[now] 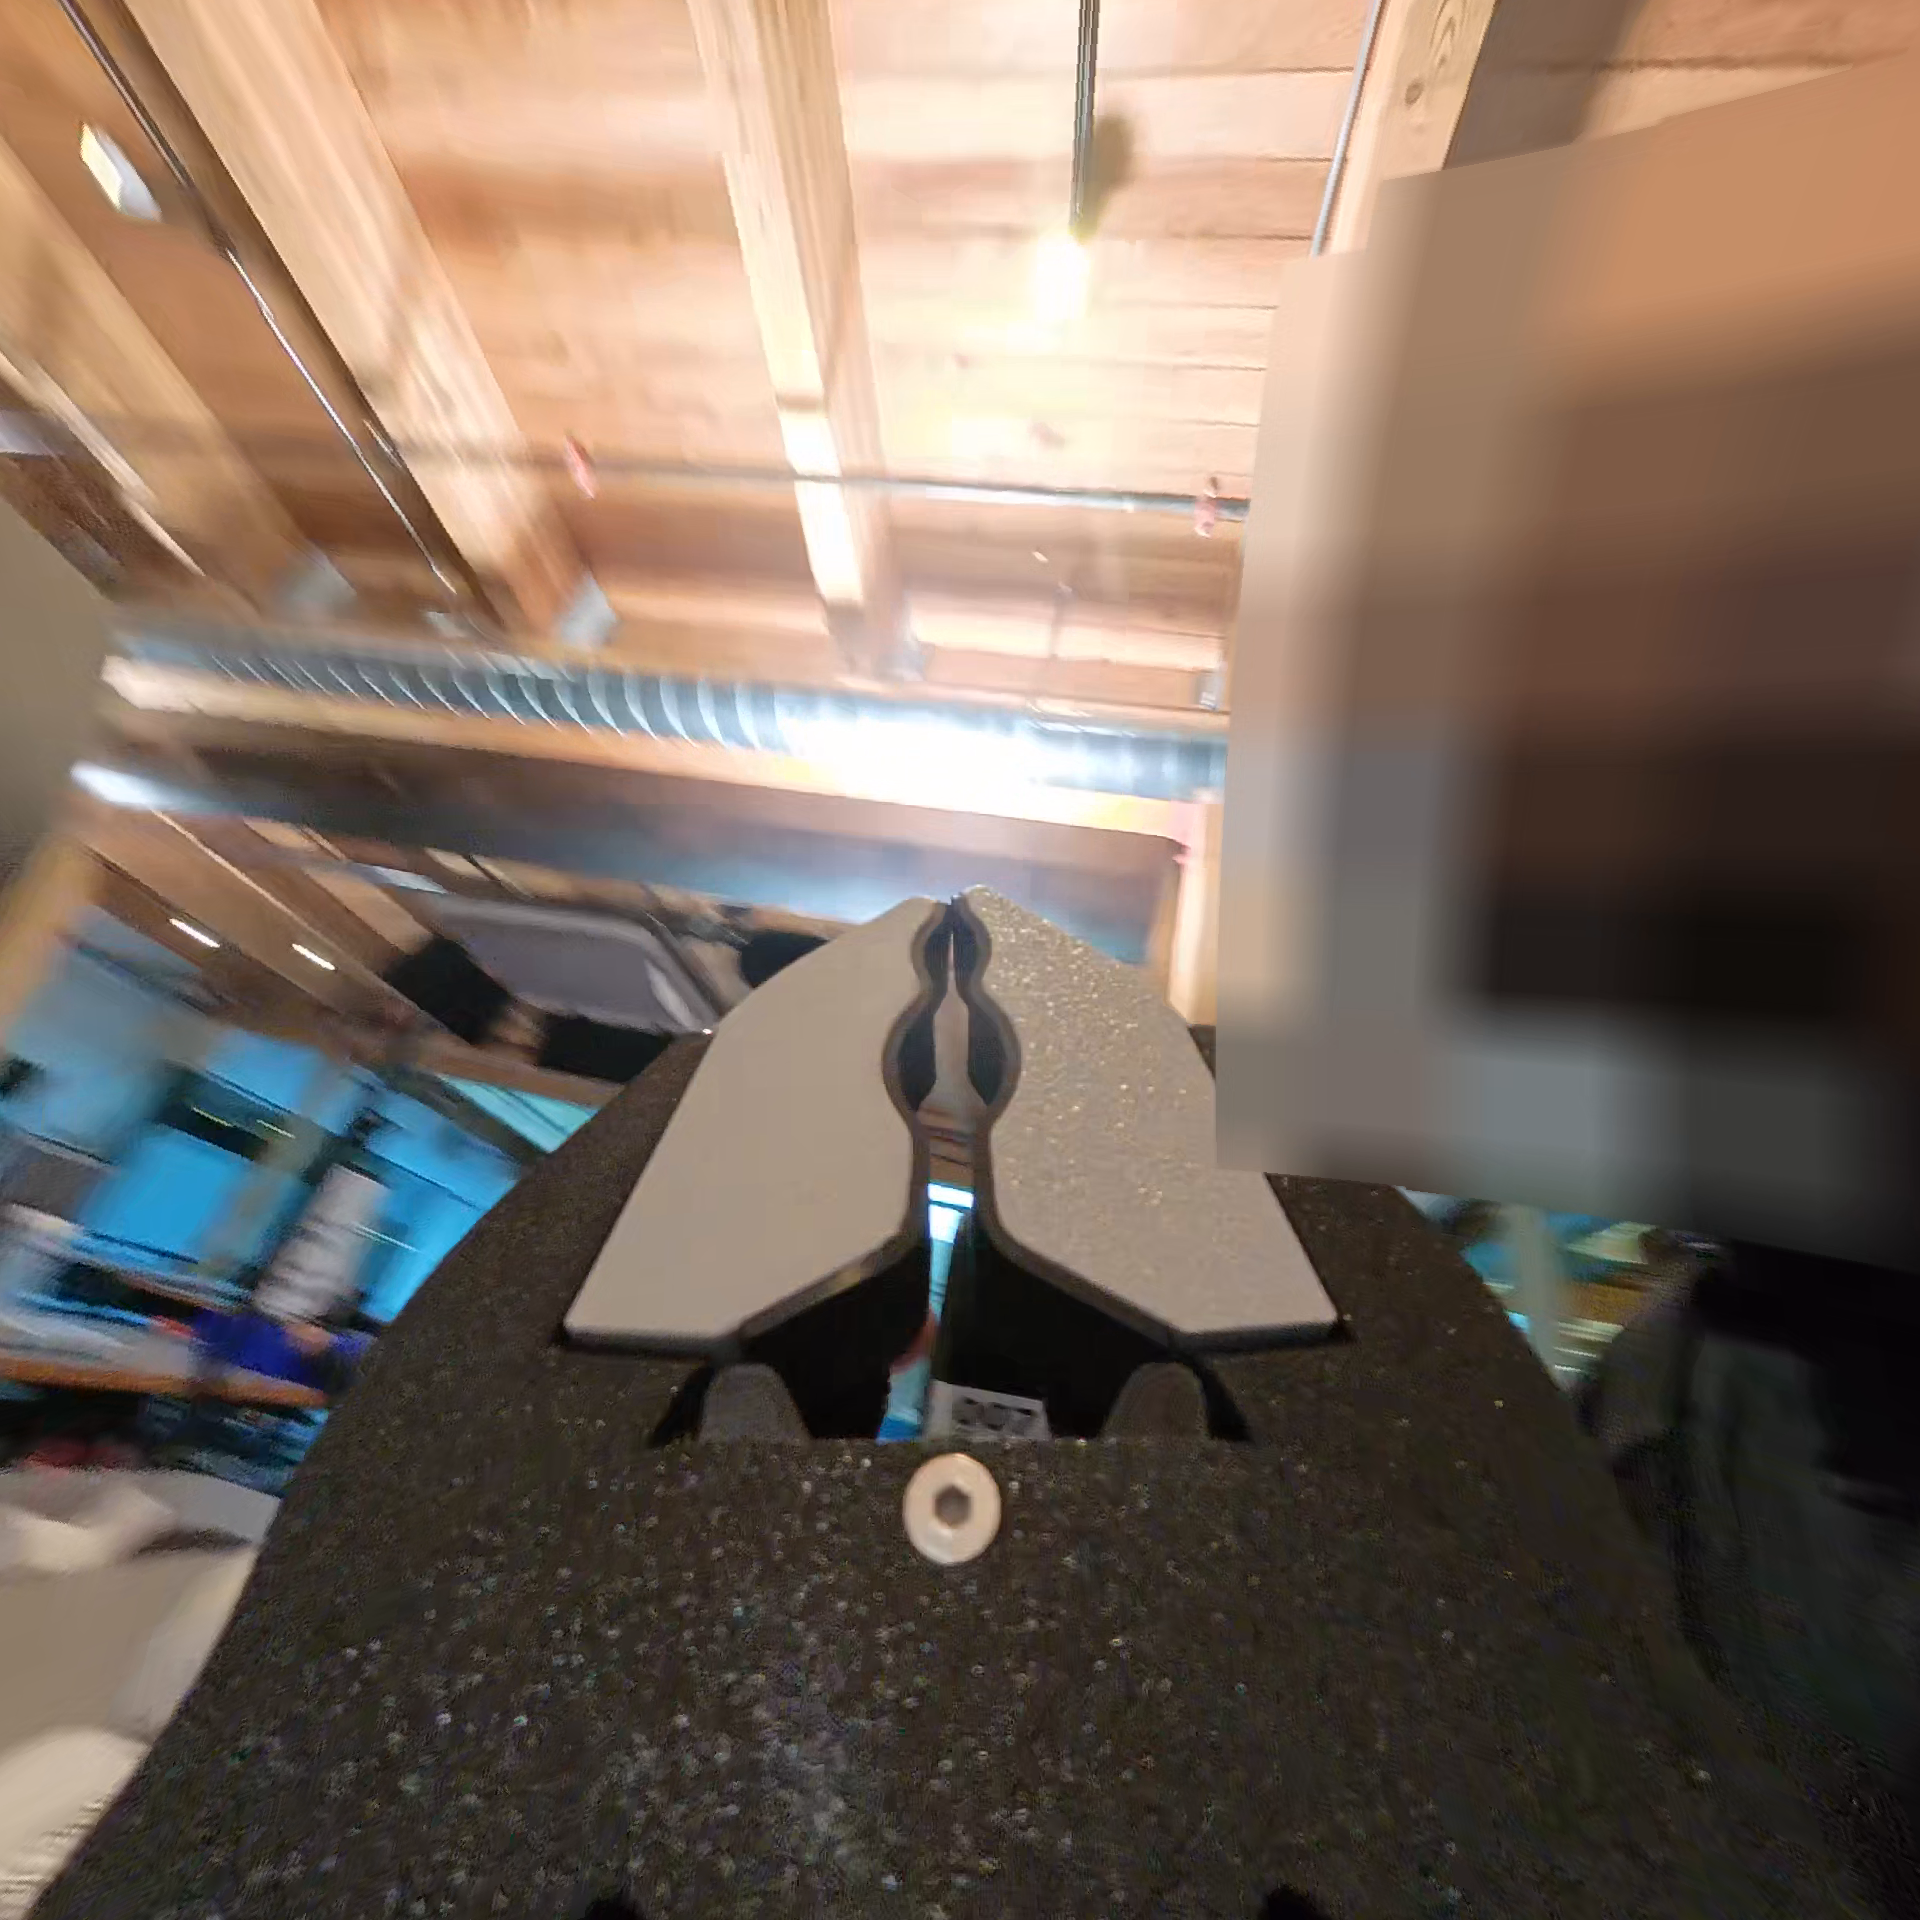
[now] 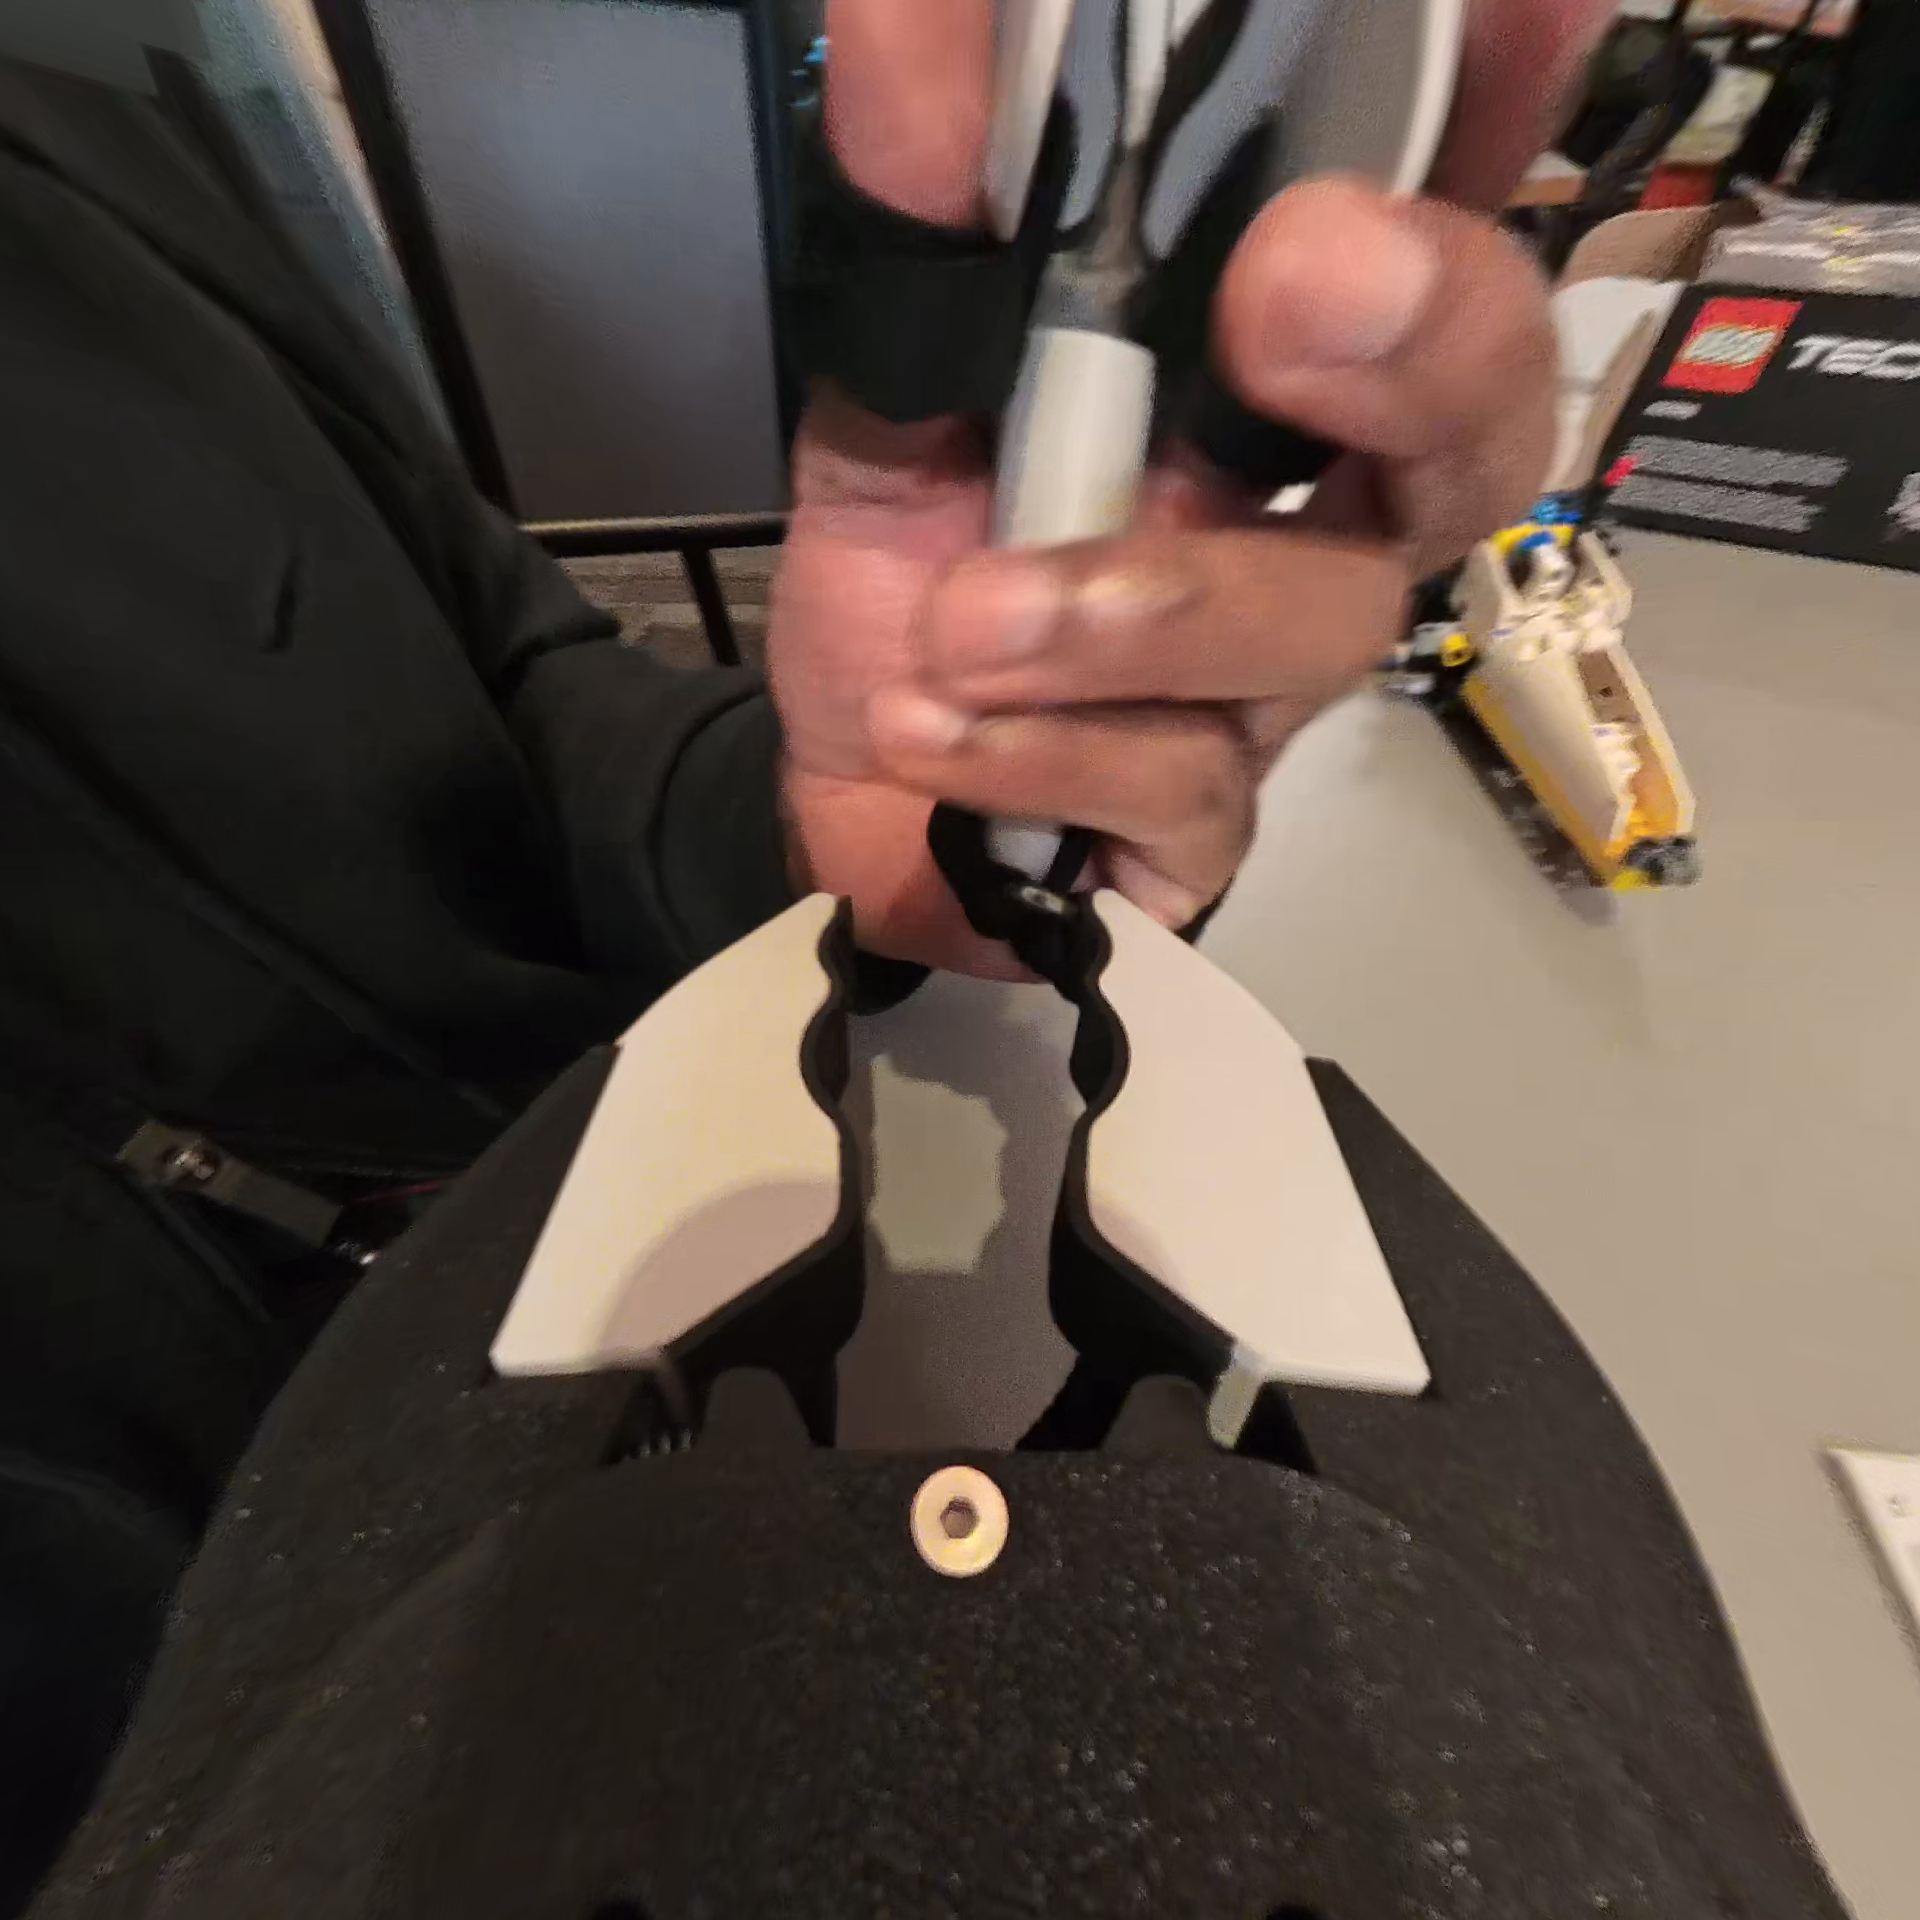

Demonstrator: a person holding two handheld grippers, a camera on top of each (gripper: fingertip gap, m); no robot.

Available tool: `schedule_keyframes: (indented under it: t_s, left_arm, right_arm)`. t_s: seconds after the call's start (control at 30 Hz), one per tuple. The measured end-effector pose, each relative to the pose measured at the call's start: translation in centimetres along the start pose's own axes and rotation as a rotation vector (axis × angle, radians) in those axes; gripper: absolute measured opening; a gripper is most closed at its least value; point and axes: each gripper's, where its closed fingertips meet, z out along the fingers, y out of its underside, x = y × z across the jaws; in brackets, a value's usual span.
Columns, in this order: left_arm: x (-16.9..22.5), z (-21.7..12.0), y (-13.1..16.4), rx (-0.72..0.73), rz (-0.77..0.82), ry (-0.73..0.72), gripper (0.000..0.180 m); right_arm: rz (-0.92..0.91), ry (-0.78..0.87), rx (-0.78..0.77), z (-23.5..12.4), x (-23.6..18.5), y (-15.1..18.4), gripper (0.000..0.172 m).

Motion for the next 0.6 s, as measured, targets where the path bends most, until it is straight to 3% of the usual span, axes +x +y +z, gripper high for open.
schedule_keyframes:
  t_s: [0.03, 0.13, 0.2, 0.37, 0.6]
  left_arm:
    - [-0.4, -0.1, -1.0, 0.03, 0.084, -0.044, 0.001]
    - [-3.2, -1.4, -5.0, 0.09, 0.317, -0.275, 0.001]
    - [-5.2, -2.0, -6.3, -0.044, 0.457, -0.361, 0.001]
    - [-9.9, -4.5, -4.9, -0.429, 0.497, -0.517, 0.018]
    - [-12.8, -8.3, -3.9, -0.703, 0.755, -0.687, 0.027]
  right_arm:
    - [-0.002, 0.026, -0.005, 0.3, 0.9, -0.5, 0.043]
    - [-0.007, 0.101, -0.087, 0.1, 4.2, -0.9, 0.048]
    - [-0.038, 0.186, -0.167, -0.8, 7.5, -0.3, 0.053]
    - [-0.086, 0.346, -0.327, -2.3, 17.6, 0.3, 0.054]
    - [-0.175, 0.614, -0.596, -2.2, 27.2, 1.4, 0.047]
